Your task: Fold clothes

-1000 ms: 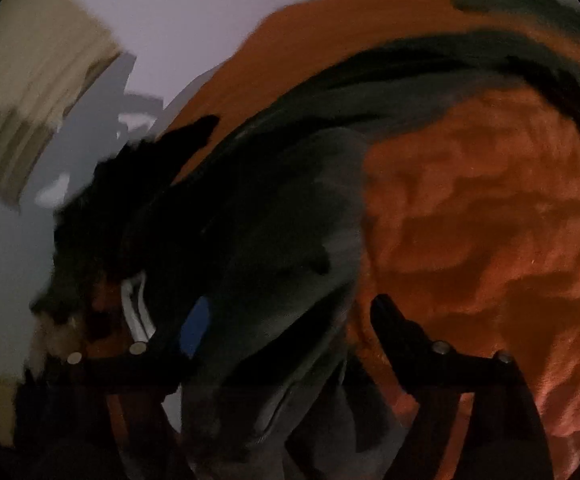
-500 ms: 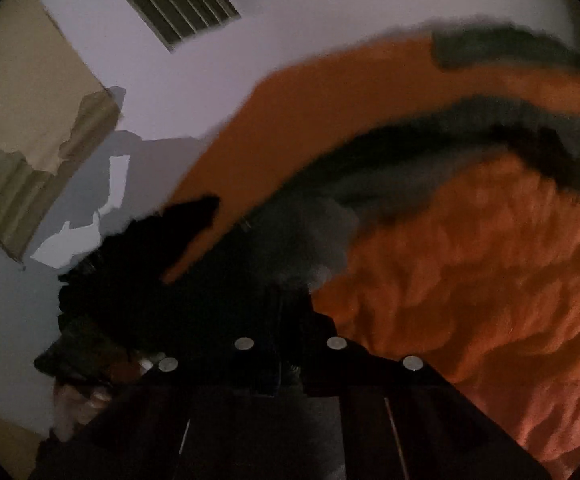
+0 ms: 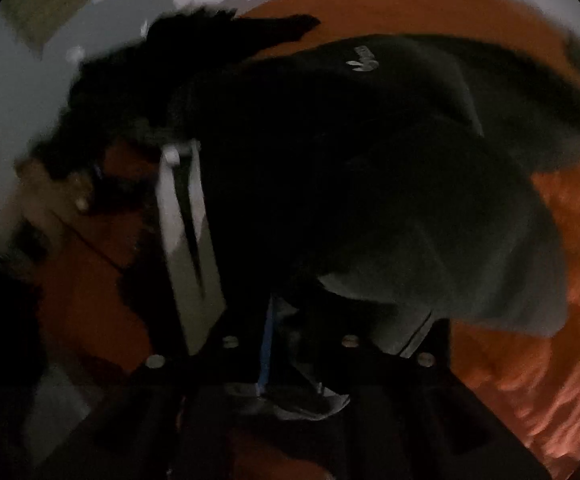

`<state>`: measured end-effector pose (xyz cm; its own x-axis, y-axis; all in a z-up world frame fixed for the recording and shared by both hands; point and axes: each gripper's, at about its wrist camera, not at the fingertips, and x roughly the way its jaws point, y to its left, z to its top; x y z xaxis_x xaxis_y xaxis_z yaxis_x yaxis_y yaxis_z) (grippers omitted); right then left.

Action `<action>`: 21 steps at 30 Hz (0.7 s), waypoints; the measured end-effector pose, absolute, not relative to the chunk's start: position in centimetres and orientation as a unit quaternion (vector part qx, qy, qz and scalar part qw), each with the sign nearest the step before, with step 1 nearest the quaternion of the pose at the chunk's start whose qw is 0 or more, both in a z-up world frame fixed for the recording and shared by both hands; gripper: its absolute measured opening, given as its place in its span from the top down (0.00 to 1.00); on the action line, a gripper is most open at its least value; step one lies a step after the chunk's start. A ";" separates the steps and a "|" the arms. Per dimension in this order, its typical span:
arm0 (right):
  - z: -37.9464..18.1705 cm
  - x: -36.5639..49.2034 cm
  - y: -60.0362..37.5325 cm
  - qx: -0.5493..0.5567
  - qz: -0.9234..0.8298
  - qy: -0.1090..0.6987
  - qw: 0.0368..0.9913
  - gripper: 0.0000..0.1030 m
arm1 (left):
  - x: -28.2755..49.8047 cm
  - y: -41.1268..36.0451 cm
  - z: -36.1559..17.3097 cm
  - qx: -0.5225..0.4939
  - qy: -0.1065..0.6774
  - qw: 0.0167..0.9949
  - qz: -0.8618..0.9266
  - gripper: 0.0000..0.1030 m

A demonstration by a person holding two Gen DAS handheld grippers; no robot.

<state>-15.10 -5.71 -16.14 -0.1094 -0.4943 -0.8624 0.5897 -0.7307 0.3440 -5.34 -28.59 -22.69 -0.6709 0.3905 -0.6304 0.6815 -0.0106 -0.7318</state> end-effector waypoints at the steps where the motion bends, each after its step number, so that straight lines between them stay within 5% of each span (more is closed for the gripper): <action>1: -15.3 -15.8 -5.0 0.556 -0.745 0.022 0.368 0.84 | -5.7 -28.5 -22.7 0.387 0.693 0.122 -0.596 0.57; 3: -13.2 -16.8 -2.9 0.534 -0.761 -0.013 0.369 0.76 | -6.4 -28.4 -22.6 0.387 0.692 0.123 -0.596 0.57; 6: -11.1 -18.3 0.8 0.502 -0.793 -0.070 0.338 0.48 | -7.4 -28.1 -22.5 0.387 0.692 0.124 -0.597 0.57; 11: -15.4 -19.9 5.6 0.552 -0.760 -0.183 0.289 0.48 | -9.1 -27.5 -22.5 0.387 0.691 0.125 -0.597 0.57; 21: -20.4 -20.9 8.0 0.578 -0.743 -0.240 0.236 0.47 | -7.6 -28.1 -21.8 0.388 0.692 0.123 -0.595 0.57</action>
<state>-20.94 7.95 -20.40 -0.2193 -0.6288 -0.7460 0.0729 -0.7731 0.6301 -7.61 -28.09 -21.76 -0.6678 0.3909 -0.6334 0.6848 -0.0106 -0.7286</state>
